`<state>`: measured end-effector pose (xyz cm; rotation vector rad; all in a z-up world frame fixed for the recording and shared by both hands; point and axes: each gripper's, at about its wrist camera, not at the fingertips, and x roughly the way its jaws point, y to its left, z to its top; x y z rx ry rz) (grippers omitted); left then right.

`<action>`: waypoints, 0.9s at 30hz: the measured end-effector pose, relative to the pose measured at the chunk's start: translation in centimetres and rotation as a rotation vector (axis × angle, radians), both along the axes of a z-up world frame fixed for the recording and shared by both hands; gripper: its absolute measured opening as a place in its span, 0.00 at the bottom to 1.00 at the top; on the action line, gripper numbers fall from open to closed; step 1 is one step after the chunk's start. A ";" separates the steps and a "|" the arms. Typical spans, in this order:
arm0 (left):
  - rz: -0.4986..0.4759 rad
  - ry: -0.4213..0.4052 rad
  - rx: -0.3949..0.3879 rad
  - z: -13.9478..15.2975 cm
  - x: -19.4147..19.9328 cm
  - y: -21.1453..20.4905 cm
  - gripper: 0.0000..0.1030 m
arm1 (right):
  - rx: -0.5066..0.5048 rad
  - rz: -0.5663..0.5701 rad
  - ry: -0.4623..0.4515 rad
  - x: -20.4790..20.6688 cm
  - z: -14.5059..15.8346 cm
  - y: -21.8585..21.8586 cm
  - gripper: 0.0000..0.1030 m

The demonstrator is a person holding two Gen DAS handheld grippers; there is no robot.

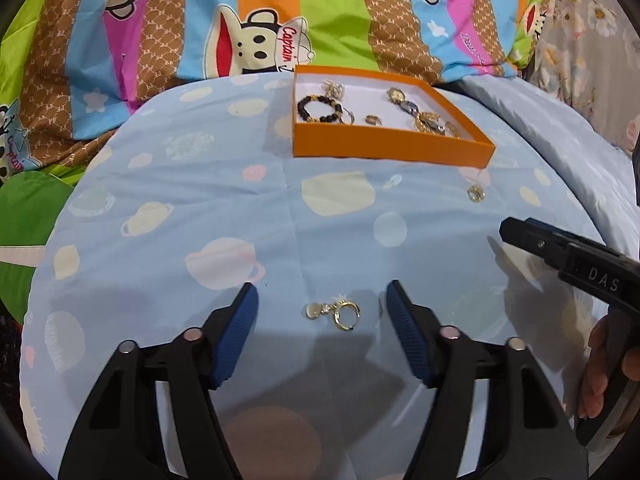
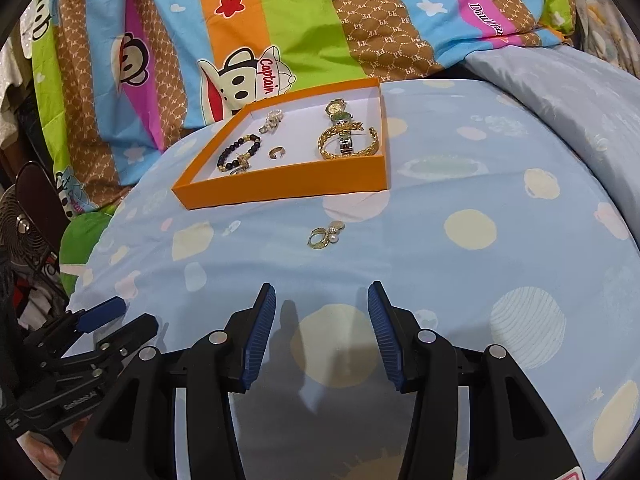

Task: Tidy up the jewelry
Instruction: 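Grasp the gold charm earring with the left tool while the right tool grasps a small gold ring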

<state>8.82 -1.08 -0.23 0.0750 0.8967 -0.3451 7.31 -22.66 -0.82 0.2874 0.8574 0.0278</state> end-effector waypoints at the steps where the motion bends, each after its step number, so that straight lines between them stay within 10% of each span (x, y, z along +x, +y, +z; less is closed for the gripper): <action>1: 0.000 -0.001 0.003 0.0 0.0 -0.1 0.53 | 0.004 -0.002 0.003 0.0 -0.1 -0.1 0.46; 12: -0.025 0.000 -0.012 -0.2 -0.2 -0.2 0.13 | 0.008 0.010 0.014 1.8 -0.1 0.1 0.46; 19: -0.030 0.015 -0.062 -0.1 0.0 0.4 0.12 | -0.011 0.002 0.027 4.7 -0.2 0.3 0.44; 27: -0.021 0.032 -0.098 -0.1 0.3 0.9 0.11 | -0.046 -0.007 0.041 5.5 -0.6 0.5 0.17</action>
